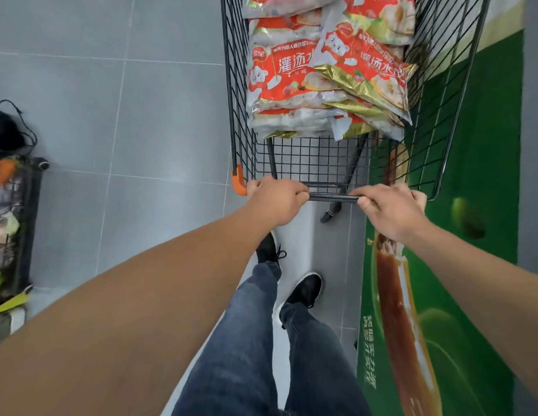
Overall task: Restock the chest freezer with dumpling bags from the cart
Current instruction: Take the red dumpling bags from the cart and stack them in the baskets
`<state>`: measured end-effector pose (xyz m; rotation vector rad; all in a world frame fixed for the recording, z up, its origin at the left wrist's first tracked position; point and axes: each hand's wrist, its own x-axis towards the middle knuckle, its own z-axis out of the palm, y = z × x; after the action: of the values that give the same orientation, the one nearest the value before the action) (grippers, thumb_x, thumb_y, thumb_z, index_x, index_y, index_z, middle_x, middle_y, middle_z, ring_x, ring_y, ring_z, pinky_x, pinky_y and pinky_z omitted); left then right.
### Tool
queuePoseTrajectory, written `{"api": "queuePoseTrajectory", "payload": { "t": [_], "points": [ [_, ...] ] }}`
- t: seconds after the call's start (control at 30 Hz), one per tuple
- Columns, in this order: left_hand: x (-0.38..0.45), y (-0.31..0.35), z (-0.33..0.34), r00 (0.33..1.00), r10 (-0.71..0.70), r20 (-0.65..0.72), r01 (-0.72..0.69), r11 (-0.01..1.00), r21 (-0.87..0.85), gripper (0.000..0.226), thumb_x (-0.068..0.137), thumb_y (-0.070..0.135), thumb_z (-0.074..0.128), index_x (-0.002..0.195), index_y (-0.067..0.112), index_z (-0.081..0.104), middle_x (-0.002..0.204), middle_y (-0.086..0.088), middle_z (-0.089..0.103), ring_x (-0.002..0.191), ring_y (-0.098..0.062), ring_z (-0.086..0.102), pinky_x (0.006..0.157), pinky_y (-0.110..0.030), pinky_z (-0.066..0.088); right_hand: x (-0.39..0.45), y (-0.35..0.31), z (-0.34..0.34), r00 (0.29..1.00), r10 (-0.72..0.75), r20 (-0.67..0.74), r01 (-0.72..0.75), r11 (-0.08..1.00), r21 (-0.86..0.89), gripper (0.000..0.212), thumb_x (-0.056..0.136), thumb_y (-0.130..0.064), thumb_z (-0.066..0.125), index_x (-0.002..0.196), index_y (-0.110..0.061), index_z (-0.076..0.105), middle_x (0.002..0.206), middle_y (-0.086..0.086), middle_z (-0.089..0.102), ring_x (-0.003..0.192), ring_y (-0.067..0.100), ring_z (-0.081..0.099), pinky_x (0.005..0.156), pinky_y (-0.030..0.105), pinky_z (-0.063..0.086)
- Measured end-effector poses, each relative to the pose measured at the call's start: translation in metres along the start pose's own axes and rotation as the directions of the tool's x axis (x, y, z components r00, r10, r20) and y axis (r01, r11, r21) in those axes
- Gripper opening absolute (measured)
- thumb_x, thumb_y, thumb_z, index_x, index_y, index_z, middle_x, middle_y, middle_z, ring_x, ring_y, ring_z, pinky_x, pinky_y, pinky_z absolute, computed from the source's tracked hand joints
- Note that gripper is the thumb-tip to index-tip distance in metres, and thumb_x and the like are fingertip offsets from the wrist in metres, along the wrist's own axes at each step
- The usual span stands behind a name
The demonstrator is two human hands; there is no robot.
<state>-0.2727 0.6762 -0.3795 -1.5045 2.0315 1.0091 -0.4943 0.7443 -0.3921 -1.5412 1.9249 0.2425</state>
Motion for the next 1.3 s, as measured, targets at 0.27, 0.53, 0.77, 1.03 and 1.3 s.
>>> {"api": "queuePoseTrajectory", "payload": {
  "t": [0.27, 0.53, 0.77, 1.03, 1.3],
  "points": [
    [0.042, 0.002, -0.044, 0.981, 0.0, 0.193, 0.021, 0.994, -0.108, 0.031, 0.097, 0.042, 0.046, 0.12, 0.039, 0.065, 0.126, 0.008, 0.064, 0.124, -0.024, 0.051, 0.108, -0.044, 0.036, 0.029, -0.005, -0.033, 0.994, 0.067, 0.09, -0.072, 0.996, 0.053, 0.034, 0.105, -0.042, 0.033, 0.128, -0.05, 0.057, 0.131, -0.015, 0.059, 0.129, 0.021, 0.036, 0.104, 0.039, 0.019],
    [0.081, 0.02, -0.092, 0.976, -0.016, 0.217, 0.096, 0.927, -0.362, 0.023, 0.091, 0.029, 0.066, 0.107, 0.015, 0.073, 0.116, -0.004, 0.069, 0.109, -0.022, 0.061, 0.093, -0.031, 0.048, 0.065, 0.003, -0.077, 0.949, 0.092, 0.302, -0.192, 0.928, 0.32, 0.014, 0.093, -0.038, 0.062, 0.106, -0.036, 0.067, 0.119, -0.01, 0.066, 0.116, 0.017, 0.057, 0.102, 0.033, 0.041],
    [0.157, 0.05, -0.15, 0.99, -0.106, -0.093, 0.051, 0.884, -0.465, 0.024, 0.094, 0.03, 0.062, 0.109, 0.013, 0.07, 0.109, -0.002, 0.069, 0.103, -0.021, 0.063, 0.09, -0.033, 0.05, 0.151, 0.012, -0.137, 0.994, 0.086, 0.069, -0.101, 0.962, 0.253, 0.025, 0.092, -0.026, 0.061, 0.116, -0.022, 0.068, 0.114, -0.002, 0.068, 0.104, 0.017, 0.06, 0.092, 0.025, 0.045],
    [0.25, 0.061, -0.187, 0.827, -0.385, -0.411, 0.15, 0.854, -0.499, 0.036, 0.093, 0.03, 0.057, 0.117, 0.004, 0.055, 0.109, -0.01, 0.062, 0.096, -0.026, 0.056, 0.069, -0.028, 0.035, 0.248, 0.014, -0.164, 0.988, 0.055, -0.143, -0.018, 0.968, 0.252, 0.04, 0.09, -0.023, 0.063, 0.128, -0.013, 0.06, 0.125, 0.012, 0.057, 0.111, 0.031, 0.057, 0.089, 0.032, 0.044],
    [0.301, 0.071, -0.202, 0.937, -0.313, -0.157, 0.194, 0.836, -0.513, 0.026, 0.097, 0.024, 0.055, 0.112, 0.006, 0.066, 0.108, -0.014, 0.068, 0.101, -0.033, 0.063, 0.081, -0.036, 0.051, 0.281, 0.028, -0.163, 0.987, 0.128, -0.093, -0.09, 0.939, 0.331, 0.034, 0.092, -0.028, 0.06, 0.122, -0.014, 0.063, 0.122, 0.007, 0.054, 0.106, 0.022, 0.055, 0.085, 0.023, 0.035]
  ]
}}
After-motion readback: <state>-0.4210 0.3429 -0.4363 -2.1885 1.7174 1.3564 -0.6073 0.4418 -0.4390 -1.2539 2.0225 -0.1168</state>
